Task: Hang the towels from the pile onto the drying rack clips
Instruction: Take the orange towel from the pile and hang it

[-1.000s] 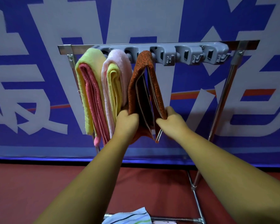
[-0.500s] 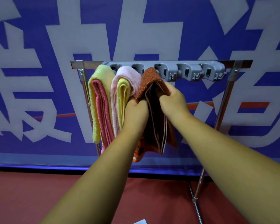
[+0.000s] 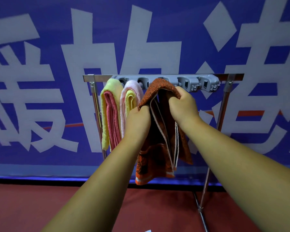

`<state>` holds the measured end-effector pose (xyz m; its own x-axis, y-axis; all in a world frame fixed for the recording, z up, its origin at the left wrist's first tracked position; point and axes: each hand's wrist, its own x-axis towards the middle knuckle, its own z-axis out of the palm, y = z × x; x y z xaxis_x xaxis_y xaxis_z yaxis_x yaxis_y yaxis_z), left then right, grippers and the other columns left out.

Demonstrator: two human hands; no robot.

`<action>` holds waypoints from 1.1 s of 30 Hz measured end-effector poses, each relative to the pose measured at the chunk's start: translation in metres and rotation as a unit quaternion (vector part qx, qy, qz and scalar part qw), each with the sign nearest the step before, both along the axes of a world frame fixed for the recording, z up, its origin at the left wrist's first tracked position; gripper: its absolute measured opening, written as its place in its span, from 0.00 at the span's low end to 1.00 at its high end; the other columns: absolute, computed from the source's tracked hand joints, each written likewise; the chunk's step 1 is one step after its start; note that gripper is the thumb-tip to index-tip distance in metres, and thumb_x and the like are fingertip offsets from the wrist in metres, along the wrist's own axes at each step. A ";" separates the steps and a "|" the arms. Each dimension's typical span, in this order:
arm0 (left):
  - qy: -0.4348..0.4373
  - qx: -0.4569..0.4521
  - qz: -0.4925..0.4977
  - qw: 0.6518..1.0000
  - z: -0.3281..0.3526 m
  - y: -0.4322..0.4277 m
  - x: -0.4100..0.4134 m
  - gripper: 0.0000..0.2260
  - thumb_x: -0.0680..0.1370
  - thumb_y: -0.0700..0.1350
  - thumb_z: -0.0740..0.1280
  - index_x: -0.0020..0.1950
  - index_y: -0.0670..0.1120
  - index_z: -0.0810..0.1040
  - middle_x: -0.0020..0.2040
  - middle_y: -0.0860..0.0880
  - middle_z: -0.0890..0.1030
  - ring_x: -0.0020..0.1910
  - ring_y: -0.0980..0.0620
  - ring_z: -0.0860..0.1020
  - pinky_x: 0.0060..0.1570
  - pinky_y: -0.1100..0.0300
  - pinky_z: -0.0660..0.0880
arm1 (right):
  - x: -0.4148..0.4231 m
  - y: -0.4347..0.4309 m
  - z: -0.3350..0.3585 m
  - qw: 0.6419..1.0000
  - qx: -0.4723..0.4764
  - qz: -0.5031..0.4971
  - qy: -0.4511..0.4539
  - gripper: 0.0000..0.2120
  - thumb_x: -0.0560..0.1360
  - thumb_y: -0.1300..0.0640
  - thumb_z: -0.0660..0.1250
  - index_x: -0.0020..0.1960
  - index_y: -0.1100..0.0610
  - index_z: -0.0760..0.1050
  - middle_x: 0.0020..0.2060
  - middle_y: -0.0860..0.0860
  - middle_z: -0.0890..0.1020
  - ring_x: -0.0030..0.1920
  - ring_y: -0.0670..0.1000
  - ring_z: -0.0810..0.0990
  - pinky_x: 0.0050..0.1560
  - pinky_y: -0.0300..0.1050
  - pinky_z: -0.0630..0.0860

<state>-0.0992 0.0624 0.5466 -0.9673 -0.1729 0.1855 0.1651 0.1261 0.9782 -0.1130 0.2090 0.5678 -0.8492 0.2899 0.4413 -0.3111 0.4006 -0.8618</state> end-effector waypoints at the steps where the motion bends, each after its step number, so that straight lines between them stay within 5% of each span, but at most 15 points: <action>1: 0.025 -0.015 -0.002 1.000 0.003 -0.002 0.003 0.13 0.80 0.46 0.60 0.51 0.44 0.84 0.40 0.46 0.84 0.40 0.47 0.80 0.43 0.54 0.76 | 0.004 0.002 0.002 1.000 0.004 -0.002 0.001 0.18 0.75 0.63 0.59 0.53 0.47 0.82 0.41 0.52 0.84 0.36 0.50 0.78 0.33 0.41 0.73; 4: 0.100 -0.075 0.009 0.992 0.012 -0.010 0.013 0.14 0.77 0.42 0.58 0.54 0.50 0.83 0.44 0.51 0.84 0.42 0.48 0.81 0.45 0.52 0.79 | 0.018 0.006 0.008 1.000 0.009 0.003 0.008 0.21 0.75 0.63 0.59 0.56 0.43 0.82 0.43 0.49 0.86 0.40 0.50 0.82 0.39 0.47 0.79; 9: 0.179 -0.157 0.037 0.971 0.032 -0.021 0.025 0.21 0.75 0.38 0.58 0.60 0.57 0.80 0.50 0.53 0.83 0.50 0.52 0.82 0.52 0.54 0.80 | 0.037 0.022 0.013 0.998 0.058 -0.007 0.009 0.16 0.77 0.57 0.65 0.57 0.40 0.82 0.46 0.40 0.86 0.48 0.41 0.83 0.45 0.40 0.79; 15: 0.199 -0.345 -0.002 0.917 0.046 -0.043 0.024 0.14 0.82 0.41 0.62 0.61 0.56 0.80 0.53 0.52 0.82 0.49 0.49 0.81 0.53 0.48 0.81 | 0.048 0.044 0.011 0.982 0.190 -0.015 -0.015 0.12 0.77 0.42 0.68 0.60 0.36 0.80 0.46 0.41 0.85 0.48 0.46 0.84 0.50 0.51 0.84; 22: 0.150 -0.509 -0.087 0.843 0.040 -0.069 0.028 0.10 0.82 0.48 0.68 0.62 0.60 0.79 0.50 0.56 0.82 0.50 0.54 0.81 0.52 0.51 0.81 | 0.051 0.055 -0.007 0.959 0.274 -0.069 0.017 0.14 0.79 0.56 0.67 0.58 0.38 0.81 0.48 0.42 0.80 0.51 0.51 0.80 0.51 0.56 0.82; 28: 0.007 -0.457 -0.206 0.865 0.024 -0.064 0.035 0.18 0.73 0.42 0.68 0.63 0.52 0.77 0.53 0.46 0.82 0.54 0.44 0.82 0.60 0.44 0.80 | 0.047 0.045 -0.018 0.932 0.322 -0.160 -0.054 0.12 0.82 0.51 0.62 0.62 0.43 0.79 0.55 0.51 0.69 0.61 0.60 0.73 0.53 0.53 0.75; 31: -0.087 -0.247 -0.321 0.910 0.004 -0.065 0.039 0.24 0.69 0.42 0.68 0.66 0.46 0.79 0.59 0.37 0.83 0.59 0.39 0.83 0.68 0.37 0.77 | 0.047 0.037 -0.020 0.944 0.293 -0.141 -0.058 0.08 0.82 0.49 0.61 0.52 0.46 0.79 0.51 0.51 0.70 0.53 0.59 0.75 0.46 0.52 0.75; 33: -0.140 -0.078 -0.427 0.890 -0.013 -0.067 0.039 0.24 0.77 0.48 0.70 0.72 0.42 0.77 0.66 0.36 0.82 0.65 0.39 0.81 0.73 0.37 0.72 | 0.047 0.033 -0.020 0.947 0.288 -0.136 -0.052 0.12 0.83 0.47 0.60 0.45 0.49 0.77 0.49 0.51 0.71 0.48 0.58 0.74 0.42 0.50 0.71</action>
